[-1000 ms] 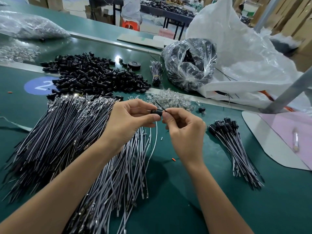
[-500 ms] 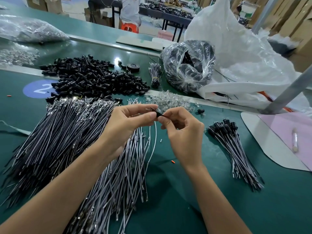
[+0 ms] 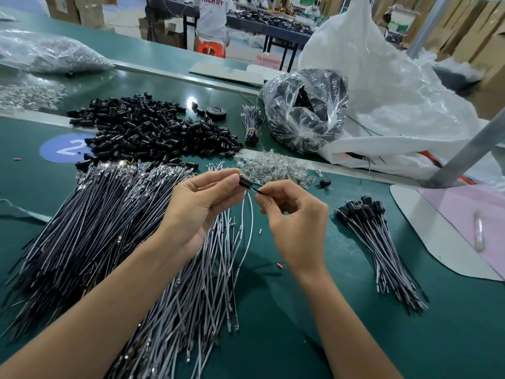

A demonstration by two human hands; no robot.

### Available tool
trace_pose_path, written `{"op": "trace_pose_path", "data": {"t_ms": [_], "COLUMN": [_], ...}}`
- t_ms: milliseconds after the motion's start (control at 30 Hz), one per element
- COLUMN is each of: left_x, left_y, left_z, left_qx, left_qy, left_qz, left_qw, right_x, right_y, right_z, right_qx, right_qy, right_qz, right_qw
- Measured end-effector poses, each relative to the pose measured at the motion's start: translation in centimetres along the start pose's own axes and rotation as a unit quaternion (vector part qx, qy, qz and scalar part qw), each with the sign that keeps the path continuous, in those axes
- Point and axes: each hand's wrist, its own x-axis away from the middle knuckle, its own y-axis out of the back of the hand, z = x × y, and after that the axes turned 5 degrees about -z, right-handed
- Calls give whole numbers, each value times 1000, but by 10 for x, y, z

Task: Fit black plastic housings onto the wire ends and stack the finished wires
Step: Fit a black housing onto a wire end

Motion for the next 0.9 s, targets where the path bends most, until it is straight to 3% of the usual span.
{"op": "trace_pose_path", "data": {"t_ms": [300,433,600,900], "left_x": [0,-1,-1,-2], "left_y": [0,-1,1,0], "left_z": [1,0,-5,-5], "left_qx": [-55,-10,55,73], "left_qy": [-24,0,11,9], "left_qz": [19,0,-32,-40], "left_qw": [998,1000,998,996], "right_x": [0,-2,-9,-7], "right_y": [-2,1,8,9], "right_z": [-2,1,-1,-4], "right_qx": [-1,-38,-7,75], "right_qy": [25,-34,-64,7], "right_qz": [-15,-26,-44,-7], "right_qw": [1000,998,997,997]}}
